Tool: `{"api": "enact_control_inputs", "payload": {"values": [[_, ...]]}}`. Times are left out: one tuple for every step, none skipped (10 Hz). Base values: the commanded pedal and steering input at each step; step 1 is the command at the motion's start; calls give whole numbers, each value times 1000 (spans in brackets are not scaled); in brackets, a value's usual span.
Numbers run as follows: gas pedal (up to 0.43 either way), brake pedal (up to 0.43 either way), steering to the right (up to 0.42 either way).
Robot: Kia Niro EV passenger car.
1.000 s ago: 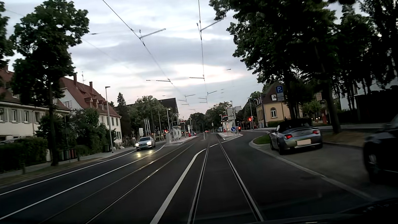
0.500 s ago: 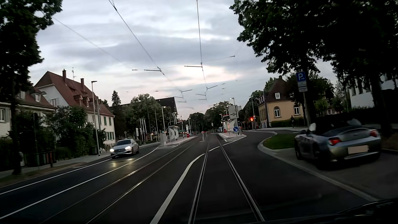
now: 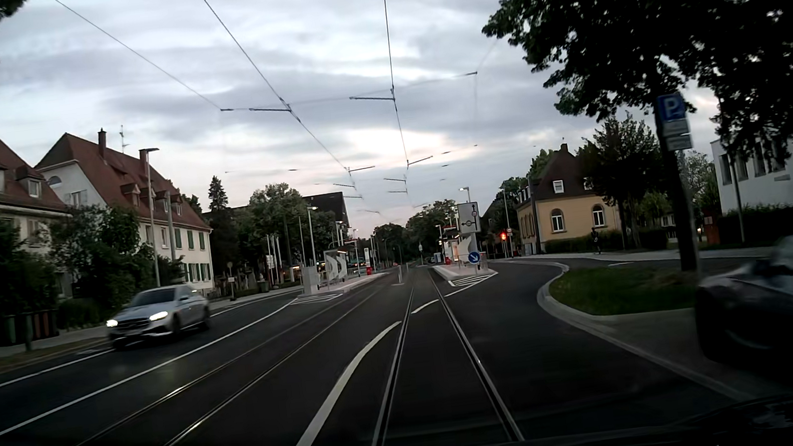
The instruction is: Follow the waypoints while adhering to traffic rules and regulations
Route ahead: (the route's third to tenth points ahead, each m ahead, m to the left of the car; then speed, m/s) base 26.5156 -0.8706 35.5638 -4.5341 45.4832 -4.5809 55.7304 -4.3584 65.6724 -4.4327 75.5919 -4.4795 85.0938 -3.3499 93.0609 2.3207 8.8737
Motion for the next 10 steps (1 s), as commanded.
{"api": "enact_control_inputs", "payload": {"values": [[0,0,16],[0,0,22],[0,0,26],[0,0,29],[0,0,33],[0,0,38],[0,0,45],[0,0,50],[0,0,55],[0,0,58]]}}
